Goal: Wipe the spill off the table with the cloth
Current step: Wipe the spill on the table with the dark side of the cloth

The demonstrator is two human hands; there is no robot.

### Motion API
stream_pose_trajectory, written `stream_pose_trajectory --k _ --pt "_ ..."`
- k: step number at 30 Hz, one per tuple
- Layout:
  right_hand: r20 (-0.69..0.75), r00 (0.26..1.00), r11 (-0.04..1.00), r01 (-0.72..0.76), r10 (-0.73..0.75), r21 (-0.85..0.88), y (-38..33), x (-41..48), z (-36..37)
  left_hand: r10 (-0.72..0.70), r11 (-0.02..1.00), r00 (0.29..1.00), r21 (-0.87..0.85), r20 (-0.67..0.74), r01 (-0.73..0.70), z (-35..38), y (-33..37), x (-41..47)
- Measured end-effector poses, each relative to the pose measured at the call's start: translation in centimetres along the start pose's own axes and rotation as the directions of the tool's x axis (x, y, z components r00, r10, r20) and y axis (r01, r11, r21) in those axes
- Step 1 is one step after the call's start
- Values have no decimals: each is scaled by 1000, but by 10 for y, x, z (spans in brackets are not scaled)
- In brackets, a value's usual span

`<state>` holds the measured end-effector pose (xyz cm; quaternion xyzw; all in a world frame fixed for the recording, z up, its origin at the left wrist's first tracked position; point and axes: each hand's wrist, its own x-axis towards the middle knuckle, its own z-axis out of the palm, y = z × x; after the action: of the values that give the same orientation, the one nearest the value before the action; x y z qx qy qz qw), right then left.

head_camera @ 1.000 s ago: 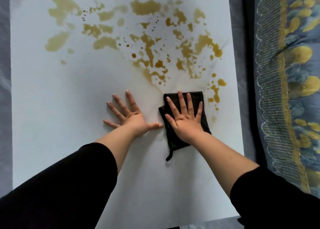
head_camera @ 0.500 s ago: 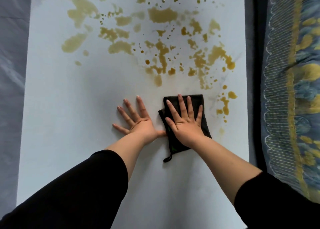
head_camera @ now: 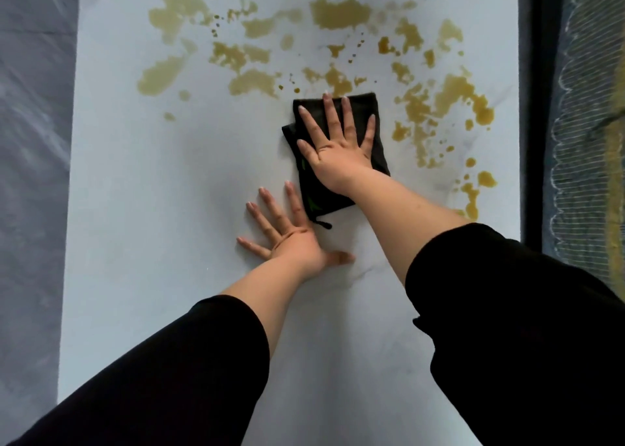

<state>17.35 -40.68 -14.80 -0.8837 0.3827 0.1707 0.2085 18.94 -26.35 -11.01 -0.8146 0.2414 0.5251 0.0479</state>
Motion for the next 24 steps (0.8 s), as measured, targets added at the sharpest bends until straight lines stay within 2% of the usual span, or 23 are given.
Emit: stream_pose_trajectory --k 5,12,16,19,24 --pt "-15 999 999 -30 30 22 29 -48 17 -9 1000 1000 -4 -17 9 1 1 -1" --pt "45 960 957 -279 277 76 69 -165 61 5 1000 999 8 -53 -5 3 0 -3" --pt "117 929 930 -361 351 72 67 -221 78 20 1000 999 11 -45 -20 2 0 -6" --pt "92 909 910 -412 406 55 56 -239 82 32 999 999 10 -39 -31 1 1 -8" --pt "129 907 896 -417 400 152 47 -243 91 37 999 998 17 -49 -36 1 3 -10"
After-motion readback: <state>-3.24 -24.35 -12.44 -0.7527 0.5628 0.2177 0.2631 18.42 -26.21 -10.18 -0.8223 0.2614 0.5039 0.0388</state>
